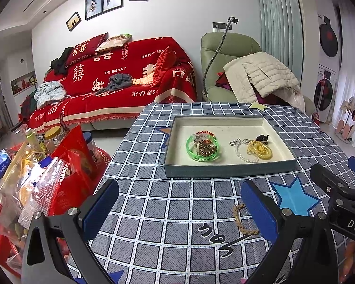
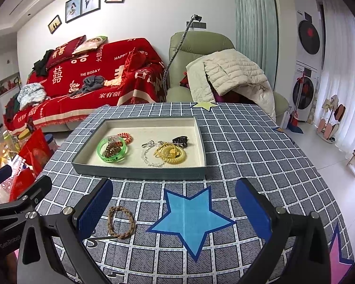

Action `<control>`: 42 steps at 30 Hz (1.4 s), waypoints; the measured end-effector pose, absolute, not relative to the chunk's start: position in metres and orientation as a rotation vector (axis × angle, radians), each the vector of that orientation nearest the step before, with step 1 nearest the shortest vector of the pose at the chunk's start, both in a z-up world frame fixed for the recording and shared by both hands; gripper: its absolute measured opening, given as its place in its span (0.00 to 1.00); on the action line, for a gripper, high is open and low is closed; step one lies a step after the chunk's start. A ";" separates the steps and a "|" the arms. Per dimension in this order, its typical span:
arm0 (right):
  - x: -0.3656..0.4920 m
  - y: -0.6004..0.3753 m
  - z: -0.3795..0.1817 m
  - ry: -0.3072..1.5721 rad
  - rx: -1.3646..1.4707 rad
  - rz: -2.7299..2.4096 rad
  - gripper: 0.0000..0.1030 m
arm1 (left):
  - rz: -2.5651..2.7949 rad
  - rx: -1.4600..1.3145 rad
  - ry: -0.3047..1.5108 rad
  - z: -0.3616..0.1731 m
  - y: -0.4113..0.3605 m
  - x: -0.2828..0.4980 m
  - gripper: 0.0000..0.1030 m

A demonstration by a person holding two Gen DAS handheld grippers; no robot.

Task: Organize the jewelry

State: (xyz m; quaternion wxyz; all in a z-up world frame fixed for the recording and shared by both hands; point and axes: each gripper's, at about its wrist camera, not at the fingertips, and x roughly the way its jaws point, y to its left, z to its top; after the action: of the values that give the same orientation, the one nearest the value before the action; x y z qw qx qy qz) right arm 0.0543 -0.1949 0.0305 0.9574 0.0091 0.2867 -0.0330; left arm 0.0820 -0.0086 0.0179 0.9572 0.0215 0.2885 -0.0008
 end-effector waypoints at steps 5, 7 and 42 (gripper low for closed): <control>0.054 -0.194 0.028 0.584 0.024 -0.068 1.00 | -0.003 0.043 0.583 0.019 -0.008 0.082 1.00; 0.054 -0.194 0.028 0.584 0.024 -0.067 1.00 | -0.004 0.042 0.584 0.018 -0.008 0.082 1.00; 0.052 -0.194 0.029 0.576 0.032 -0.060 1.00 | -0.010 0.033 0.597 0.015 -0.009 0.083 1.00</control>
State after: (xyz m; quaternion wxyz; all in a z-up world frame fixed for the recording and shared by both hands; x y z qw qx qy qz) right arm 0.0524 -0.1941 0.0295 0.9583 0.0160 0.2838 -0.0297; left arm 0.0832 -0.0090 0.0150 0.9557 0.0162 0.2940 -0.0047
